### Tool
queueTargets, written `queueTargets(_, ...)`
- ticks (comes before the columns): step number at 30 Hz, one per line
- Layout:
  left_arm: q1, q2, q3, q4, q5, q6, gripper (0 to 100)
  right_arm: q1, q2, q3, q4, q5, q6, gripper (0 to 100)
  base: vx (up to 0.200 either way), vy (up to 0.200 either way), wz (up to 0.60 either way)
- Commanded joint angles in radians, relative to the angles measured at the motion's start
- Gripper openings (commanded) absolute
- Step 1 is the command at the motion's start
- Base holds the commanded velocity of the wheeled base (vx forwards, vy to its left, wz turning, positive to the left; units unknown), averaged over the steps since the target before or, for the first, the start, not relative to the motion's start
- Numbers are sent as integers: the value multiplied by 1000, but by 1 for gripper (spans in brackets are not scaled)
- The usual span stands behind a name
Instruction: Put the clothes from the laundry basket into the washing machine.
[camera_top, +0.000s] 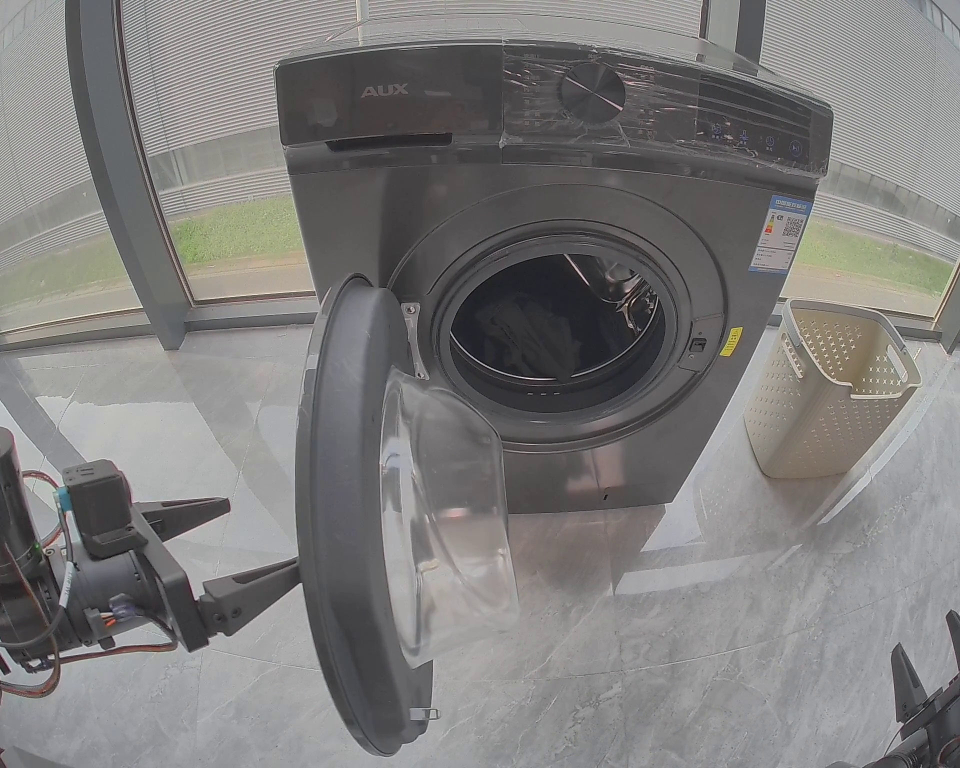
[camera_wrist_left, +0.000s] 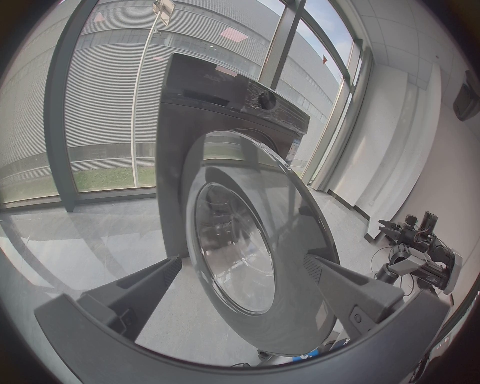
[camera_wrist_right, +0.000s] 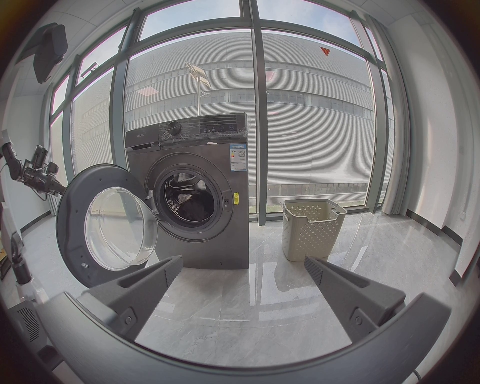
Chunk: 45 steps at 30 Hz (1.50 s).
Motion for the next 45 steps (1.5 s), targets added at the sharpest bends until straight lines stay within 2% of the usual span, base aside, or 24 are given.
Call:
queueTargets(1, -64, 114, -23, -54, 3, -4, 100, 0, -16, 18, 0, 0, 0, 100, 0, 0, 0)
queueTargets(8, -84, 257, -78, -175, 4, -9, 100, 0, -16, 18, 0, 0, 0, 100, 0, 0, 0)
queueTargets(17, -138, 415, -167, -251, 26, -13, 100, 0, -16, 18, 0, 0, 0, 100, 0, 0, 0)
queueTargets(26, -172, 555, -301, -347, 78, -84, 100, 0, -16, 18, 0, 0, 0, 100, 0, 0, 0)
queueTargets(35, -179, 656, -430, -356, 81, -87, 100, 0, -16, 18, 0, 0, 0, 100, 0, 0, 0)
queueTargets(38, -182, 725, -514, -360, 84, -92, 100, 0, -16, 18, 0, 0, 0, 100, 0, 0, 0)
queueTargets(40, -181, 763, -574, -365, 104, -110, 100, 0, -16, 18, 0, 0, 0, 100, 0, 0, 0)
queueTargets(44, -181, 851, -703, -406, 192, -180, 100, 0, -16, 18, 0, 0, 0, 100, 0, 0, 0)
queueTargets(45, -181, 866, -723, -417, 205, -188, 100, 0, -16, 18, 0, 0, 0, 100, 0, 0, 0)
